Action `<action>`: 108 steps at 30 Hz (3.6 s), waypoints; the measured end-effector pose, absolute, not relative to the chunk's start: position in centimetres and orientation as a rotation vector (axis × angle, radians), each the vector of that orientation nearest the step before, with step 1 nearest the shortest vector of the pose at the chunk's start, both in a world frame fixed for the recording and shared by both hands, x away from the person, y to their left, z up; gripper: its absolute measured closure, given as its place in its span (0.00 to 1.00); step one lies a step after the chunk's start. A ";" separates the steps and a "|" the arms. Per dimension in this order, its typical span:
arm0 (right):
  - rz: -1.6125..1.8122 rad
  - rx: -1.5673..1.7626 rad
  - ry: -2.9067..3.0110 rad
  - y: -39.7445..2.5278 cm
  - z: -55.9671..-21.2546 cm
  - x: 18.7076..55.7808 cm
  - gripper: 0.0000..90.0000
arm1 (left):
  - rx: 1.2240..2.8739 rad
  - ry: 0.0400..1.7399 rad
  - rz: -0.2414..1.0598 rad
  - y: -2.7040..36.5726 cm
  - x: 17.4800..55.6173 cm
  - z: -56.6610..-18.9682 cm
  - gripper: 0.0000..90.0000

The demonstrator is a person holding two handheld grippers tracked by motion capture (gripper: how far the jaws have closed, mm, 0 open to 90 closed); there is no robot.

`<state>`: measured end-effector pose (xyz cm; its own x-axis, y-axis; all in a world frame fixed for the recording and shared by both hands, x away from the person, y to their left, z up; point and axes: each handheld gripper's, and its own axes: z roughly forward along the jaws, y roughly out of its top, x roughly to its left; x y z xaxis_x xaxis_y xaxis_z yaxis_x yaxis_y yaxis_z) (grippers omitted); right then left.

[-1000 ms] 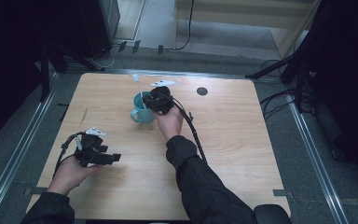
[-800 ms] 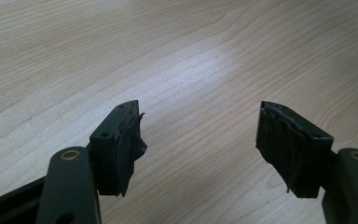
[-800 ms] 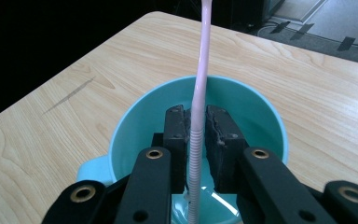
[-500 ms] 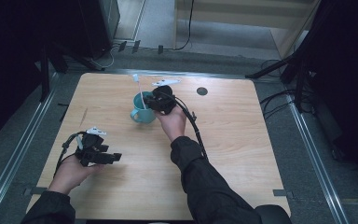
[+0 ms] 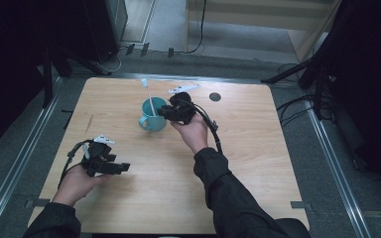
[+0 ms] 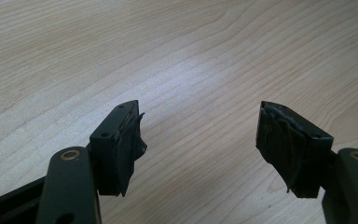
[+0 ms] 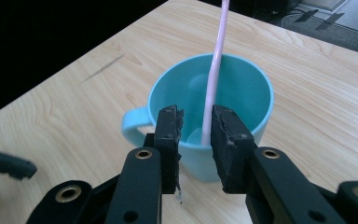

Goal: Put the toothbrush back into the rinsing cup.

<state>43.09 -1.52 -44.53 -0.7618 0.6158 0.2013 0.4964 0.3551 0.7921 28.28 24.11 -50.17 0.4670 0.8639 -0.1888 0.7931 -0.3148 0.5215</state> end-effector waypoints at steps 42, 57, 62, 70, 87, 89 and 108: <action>1.259 0.899 2.585 -10.3 -44.7 36.6 0.71 | 2.188 1.356 0.157 23.2 29.2 -50.5 0.34; 1.291 0.963 2.582 -14.2 -45.3 34.9 0.64 | 2.197 1.340 0.157 22.9 29.4 -50.5 0.34; 1.279 0.966 2.584 -15.3 -45.6 34.3 0.61 | 2.198 1.337 0.147 22.8 29.5 -50.5 0.34; 1.286 1.016 2.575 -16.7 -46.1 33.7 0.55 | 2.201 1.312 0.145 22.6 29.4 -50.5 0.34; 1.259 1.054 2.582 -17.2 -47.0 34.4 0.52 | 2.187 1.305 0.146 22.5 29.1 -50.5 0.34; 1.257 1.048 2.587 -17.2 -47.1 34.4 0.52 | 2.187 1.304 0.144 22.5 29.1 -50.5 0.34; 1.237 1.050 2.595 -17.1 -47.3 34.5 0.51 | 2.200 1.304 0.142 22.5 29.2 -50.8 0.34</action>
<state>34.48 -17.09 -47.34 -0.7618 0.6135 0.2080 0.5479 0.4389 0.7122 29.16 22.50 -50.78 0.5186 0.8333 -0.1915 0.7724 -0.3605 0.5230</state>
